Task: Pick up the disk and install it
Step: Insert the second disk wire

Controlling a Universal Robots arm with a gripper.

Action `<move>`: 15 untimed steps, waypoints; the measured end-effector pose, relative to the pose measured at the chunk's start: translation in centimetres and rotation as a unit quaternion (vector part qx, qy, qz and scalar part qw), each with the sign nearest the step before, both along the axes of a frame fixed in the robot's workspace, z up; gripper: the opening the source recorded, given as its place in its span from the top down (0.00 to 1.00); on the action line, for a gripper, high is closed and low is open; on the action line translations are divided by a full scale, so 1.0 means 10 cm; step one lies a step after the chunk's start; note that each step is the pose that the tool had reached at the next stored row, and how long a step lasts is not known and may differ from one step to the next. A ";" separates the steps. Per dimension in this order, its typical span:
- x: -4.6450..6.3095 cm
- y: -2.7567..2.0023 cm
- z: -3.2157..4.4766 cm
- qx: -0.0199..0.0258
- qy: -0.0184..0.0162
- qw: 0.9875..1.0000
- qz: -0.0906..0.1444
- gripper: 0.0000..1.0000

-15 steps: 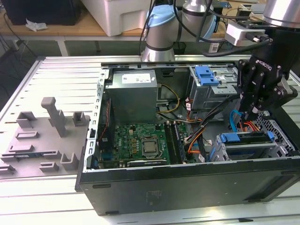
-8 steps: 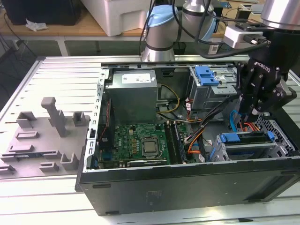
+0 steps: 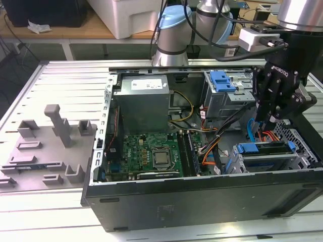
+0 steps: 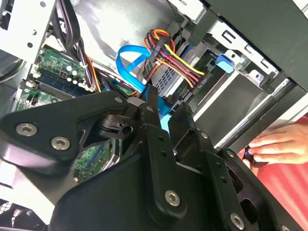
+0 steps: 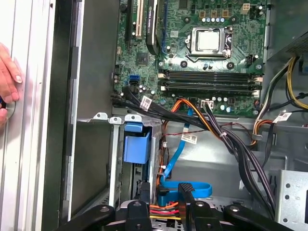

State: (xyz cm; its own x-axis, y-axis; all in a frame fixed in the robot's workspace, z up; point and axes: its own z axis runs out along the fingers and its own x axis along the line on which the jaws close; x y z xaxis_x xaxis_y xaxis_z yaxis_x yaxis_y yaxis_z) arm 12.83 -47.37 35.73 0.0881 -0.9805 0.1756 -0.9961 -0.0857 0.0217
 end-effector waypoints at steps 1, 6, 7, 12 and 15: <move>0.00 0.001 -0.001 0.000 0.000 1.000 0.000 0.63; 0.00 0.016 -0.003 -0.002 0.000 1.000 0.002 0.63; 0.00 0.019 -0.003 -0.003 0.000 1.000 0.002 0.63; 0.00 0.022 -0.008 -0.003 0.000 1.000 0.002 0.63; 0.00 0.022 -0.011 -0.003 0.000 1.000 0.002 0.63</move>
